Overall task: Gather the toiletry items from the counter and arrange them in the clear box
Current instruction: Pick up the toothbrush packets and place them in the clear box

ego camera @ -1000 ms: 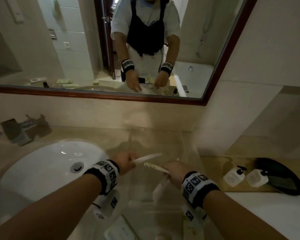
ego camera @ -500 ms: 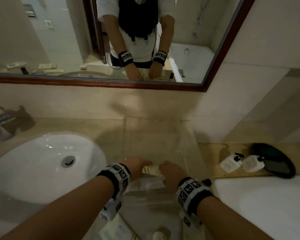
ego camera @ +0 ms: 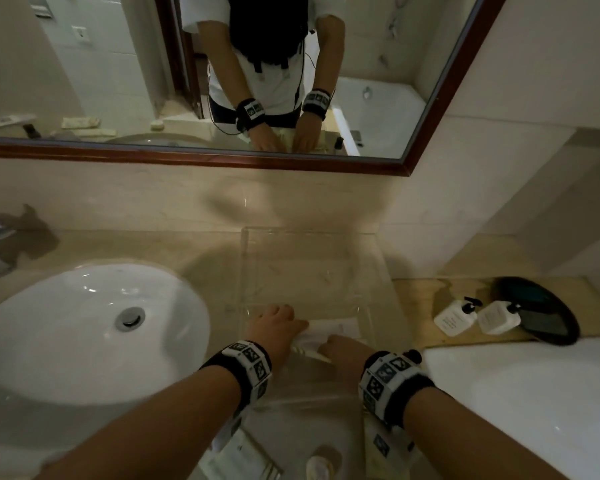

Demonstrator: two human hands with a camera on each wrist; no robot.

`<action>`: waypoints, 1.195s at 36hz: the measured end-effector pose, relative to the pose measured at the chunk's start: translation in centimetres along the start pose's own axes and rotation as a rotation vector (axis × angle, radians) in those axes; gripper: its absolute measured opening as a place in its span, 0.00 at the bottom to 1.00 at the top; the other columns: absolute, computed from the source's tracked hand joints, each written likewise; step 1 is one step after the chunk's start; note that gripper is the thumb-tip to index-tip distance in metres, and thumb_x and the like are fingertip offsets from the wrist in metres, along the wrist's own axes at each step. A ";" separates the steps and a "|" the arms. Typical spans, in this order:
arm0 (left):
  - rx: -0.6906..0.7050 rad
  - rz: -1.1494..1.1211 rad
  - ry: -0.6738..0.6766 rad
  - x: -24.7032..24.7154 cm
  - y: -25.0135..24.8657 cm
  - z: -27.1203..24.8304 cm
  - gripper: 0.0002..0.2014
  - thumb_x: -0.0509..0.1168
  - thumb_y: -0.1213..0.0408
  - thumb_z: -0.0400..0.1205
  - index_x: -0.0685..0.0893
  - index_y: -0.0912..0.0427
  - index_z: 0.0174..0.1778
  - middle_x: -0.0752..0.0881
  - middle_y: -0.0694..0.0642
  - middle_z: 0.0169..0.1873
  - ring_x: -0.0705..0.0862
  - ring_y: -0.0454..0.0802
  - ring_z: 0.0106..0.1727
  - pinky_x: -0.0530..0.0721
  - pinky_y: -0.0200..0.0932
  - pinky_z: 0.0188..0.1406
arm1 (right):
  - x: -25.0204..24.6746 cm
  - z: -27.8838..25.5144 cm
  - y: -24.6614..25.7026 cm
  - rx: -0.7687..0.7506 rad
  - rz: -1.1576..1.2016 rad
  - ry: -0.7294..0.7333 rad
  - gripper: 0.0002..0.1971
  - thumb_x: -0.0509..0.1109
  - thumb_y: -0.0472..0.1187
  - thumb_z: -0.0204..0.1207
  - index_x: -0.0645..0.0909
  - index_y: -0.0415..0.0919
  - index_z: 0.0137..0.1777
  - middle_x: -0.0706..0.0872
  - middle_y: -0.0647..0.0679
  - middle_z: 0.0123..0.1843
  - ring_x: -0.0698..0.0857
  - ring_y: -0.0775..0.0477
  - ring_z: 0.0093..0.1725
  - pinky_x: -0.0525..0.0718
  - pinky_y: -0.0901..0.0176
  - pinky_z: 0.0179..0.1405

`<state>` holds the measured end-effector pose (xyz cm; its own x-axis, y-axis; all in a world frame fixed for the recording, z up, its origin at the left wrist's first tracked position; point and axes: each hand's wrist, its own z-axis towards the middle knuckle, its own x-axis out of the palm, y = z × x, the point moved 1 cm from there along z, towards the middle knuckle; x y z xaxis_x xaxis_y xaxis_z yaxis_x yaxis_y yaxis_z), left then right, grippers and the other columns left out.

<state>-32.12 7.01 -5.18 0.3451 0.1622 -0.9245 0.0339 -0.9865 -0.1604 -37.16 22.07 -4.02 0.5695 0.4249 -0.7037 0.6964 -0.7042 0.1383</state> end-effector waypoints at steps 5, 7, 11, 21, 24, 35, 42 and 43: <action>-0.022 -0.004 -0.071 0.0 0.4 -0.2 0.26 0.57 0.60 0.84 0.63 0.42 0.80 0.67 0.52 0.74 0.67 0.57 0.74 0.71 0.53 0.66 | 0.1 0.9 -0.9 -0.019 0.005 -0.087 0.27 0.63 0.39 0.82 0.64 0.37 0.80 0.66 0.37 0.79 0.71 0.35 0.75 0.68 0.47 0.77; 0.005 -0.012 -0.089 0.3 0.6 -0.6 0.26 0.58 0.61 0.83 0.65 0.44 0.78 0.68 0.52 0.73 0.69 0.56 0.73 0.72 0.53 0.65 | 0.1 1.2 -1.1 -0.028 -0.008 -0.109 0.28 0.66 0.39 0.80 0.64 0.37 0.79 0.66 0.37 0.78 0.71 0.34 0.74 0.69 0.45 0.76; 0.068 -0.075 -0.097 0.3 0.8 -1.4 0.20 0.62 0.67 0.77 0.77 0.52 0.66 0.77 0.55 0.62 0.76 0.59 0.63 0.78 0.53 0.56 | 0.1 1.3 -1.2 0.004 0.000 -0.107 0.24 0.64 0.37 0.80 0.68 0.34 0.76 0.67 0.36 0.76 0.72 0.32 0.72 0.70 0.44 0.75; -0.042 -0.140 0.009 0.6 0.4 -0.7 0.34 0.63 0.62 0.80 0.59 0.55 0.82 0.66 0.57 0.78 0.66 0.59 0.77 0.68 0.52 0.75 | 0.0 1.3 -2.3 0.054 0.003 -0.155 0.21 0.61 0.37 0.82 0.69 0.37 0.75 0.68 0.38 0.77 0.71 0.36 0.74 0.72 0.46 0.74; -0.057 -0.170 0.013 0.6 0.4 -0.5 0.31 0.62 0.62 0.80 0.62 0.55 0.81 0.69 0.58 0.77 0.68 0.59 0.76 0.71 0.52 0.74 | -0.3 1.2 -2.5 0.088 0.022 -0.159 0.19 0.58 0.35 0.83 0.70 0.36 0.74 0.70 0.36 0.74 0.72 0.34 0.72 0.73 0.46 0.71; -0.033 -0.164 -0.039 1.2 1.4 -0.4 0.31 0.64 0.63 0.77 0.67 0.55 0.78 0.70 0.56 0.75 0.68 0.58 0.74 0.70 0.53 0.75 | -0.5 1.3 -2.6 0.078 0.001 -0.181 0.22 0.55 0.34 0.84 0.65 0.37 0.78 0.66 0.36 0.77 0.74 0.35 0.71 0.73 0.48 0.70; -0.016 -0.140 -0.145 1.3 1.2 -0.3 0.30 0.63 0.60 0.76 0.68 0.51 0.77 0.71 0.51 0.72 0.70 0.54 0.72 0.75 0.50 0.69 | 0.4 0.7 -2.6 0.105 0.023 -0.250 0.24 0.58 0.40 0.83 0.63 0.44 0.80 0.52 0.39 0.84 0.70 0.33 0.73 0.72 0.44 0.73; -0.013 -0.136 -0.142 1.4 1.2 -0.3 0.30 0.63 0.59 0.76 0.67 0.51 0.77 0.70 0.51 0.73 0.69 0.54 0.73 0.74 0.51 0.70 | 0.5 0.7 -2.6 0.107 0.026 -0.235 0.26 0.59 0.41 0.83 0.60 0.46 0.81 0.48 0.40 0.85 0.67 0.32 0.76 0.69 0.42 0.75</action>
<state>-31.30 6.08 -6.52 0.2009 0.2952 -0.9341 0.0841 -0.9552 -0.2838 -39.04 23.71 -5.20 0.4611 0.2708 -0.8450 0.6255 -0.7747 0.0931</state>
